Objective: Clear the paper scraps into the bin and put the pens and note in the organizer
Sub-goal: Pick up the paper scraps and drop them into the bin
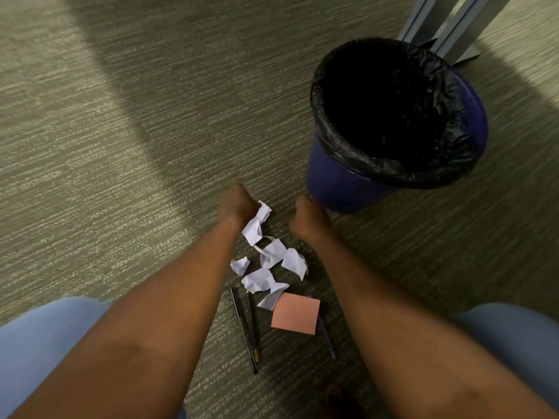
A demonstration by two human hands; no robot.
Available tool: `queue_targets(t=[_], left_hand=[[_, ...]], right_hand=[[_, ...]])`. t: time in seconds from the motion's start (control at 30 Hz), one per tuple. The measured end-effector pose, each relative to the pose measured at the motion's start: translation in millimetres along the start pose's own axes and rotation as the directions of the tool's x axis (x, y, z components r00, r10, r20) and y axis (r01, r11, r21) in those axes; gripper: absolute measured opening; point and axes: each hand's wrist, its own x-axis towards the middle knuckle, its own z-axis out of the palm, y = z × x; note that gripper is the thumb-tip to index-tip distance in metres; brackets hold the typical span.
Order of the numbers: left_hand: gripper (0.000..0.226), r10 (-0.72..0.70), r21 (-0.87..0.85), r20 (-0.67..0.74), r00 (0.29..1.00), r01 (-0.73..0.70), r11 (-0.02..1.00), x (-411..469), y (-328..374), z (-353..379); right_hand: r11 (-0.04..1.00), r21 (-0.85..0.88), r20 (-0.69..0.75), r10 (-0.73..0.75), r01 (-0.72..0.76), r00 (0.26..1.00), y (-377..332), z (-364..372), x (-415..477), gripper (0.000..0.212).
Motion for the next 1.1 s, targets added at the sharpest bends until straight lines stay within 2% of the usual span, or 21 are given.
queue_targets(t=[0.13,0.2,0.3,0.4,0.53,0.73,0.9,1.03,1.1], left_hand=[[0.040,-0.018,0.117,0.043,0.999,0.013,0.993,0,-26,19],[0.045,-0.024,0.169,0.043,0.999,0.016,0.985,0,-35,27],[0.062,-0.044,0.197,0.059,0.997,0.032,0.980,0,-42,37],[0.064,-0.027,0.201,0.068,0.997,0.013,0.980,1,-42,47],[0.066,-0.037,0.156,0.027,0.999,0.033,0.987,1,-44,57],[0.054,0.025,0.096,0.017,1.000,-0.026,0.995,4,-42,65],[0.029,0.022,-0.102,0.026,0.999,-0.019,0.995,9,-44,67],[0.029,-0.011,-0.159,0.044,0.999,0.018,0.987,10,-42,63],[0.031,-0.028,-0.178,0.035,0.999,0.033,0.983,10,-40,56]], right_hand=[[0.989,-0.031,0.164,0.147,-0.143,0.976,12,30,3,0.070],[0.988,-0.055,0.213,0.156,-0.147,0.965,15,43,1,0.081],[0.988,-0.026,0.266,0.151,-0.150,0.952,20,60,0,0.085],[0.984,-0.063,0.281,0.176,-0.165,0.943,23,76,2,0.085],[0.977,-0.114,0.196,0.200,-0.181,0.960,25,94,1,0.081],[0.986,-0.101,0.126,0.149,-0.137,0.981,25,109,-7,0.075],[0.991,-0.080,0.129,0.113,-0.103,0.985,21,109,-3,0.063],[0.977,0.082,0.254,0.170,-0.196,0.952,19,109,-2,0.058],[0.966,0.144,0.210,0.181,-0.213,0.961,16,106,-2,0.052]])
